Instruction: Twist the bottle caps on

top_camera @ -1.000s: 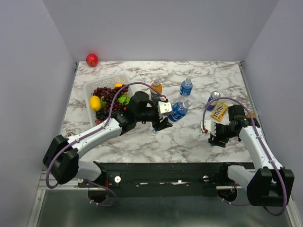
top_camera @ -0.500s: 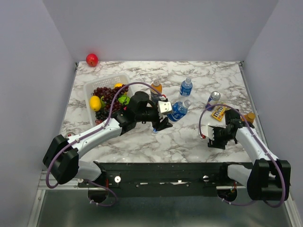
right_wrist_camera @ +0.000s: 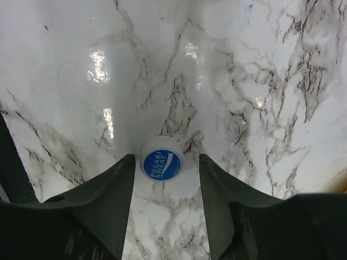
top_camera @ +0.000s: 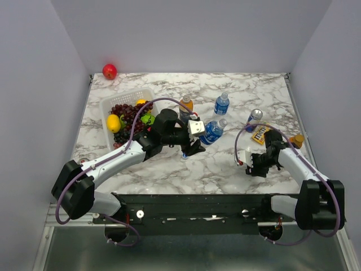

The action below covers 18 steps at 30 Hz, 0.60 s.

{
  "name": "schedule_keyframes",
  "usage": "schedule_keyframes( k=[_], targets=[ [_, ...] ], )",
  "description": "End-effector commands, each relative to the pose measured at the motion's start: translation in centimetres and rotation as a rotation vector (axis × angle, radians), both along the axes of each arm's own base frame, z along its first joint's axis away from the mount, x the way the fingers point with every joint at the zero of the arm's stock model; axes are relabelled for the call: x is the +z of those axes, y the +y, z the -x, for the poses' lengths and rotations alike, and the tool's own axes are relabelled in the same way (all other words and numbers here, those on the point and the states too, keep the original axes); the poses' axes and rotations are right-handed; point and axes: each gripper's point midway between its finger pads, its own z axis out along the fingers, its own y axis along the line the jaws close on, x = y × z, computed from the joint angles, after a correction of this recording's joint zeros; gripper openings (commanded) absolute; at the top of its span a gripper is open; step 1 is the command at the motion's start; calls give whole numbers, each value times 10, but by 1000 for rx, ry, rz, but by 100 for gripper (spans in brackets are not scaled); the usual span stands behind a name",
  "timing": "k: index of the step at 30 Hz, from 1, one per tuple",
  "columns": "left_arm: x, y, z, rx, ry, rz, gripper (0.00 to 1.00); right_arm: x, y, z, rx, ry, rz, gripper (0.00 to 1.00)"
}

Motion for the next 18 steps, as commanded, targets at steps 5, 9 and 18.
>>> schedule_keyframes(
  k=[5, 9, 18],
  targets=[
    [2, -1, -7, 21, -3, 7, 0, 0, 2, -8, -16, 21, -3, 53],
    [2, 0, -8, 19, -7, 6, 0, 2, 2, -9, -33, 37, -2, 45],
    [-12, 3, 2, -45, -51, -8, 0, 107, 44, -10, -43, -18, -196, 31]
  ],
)
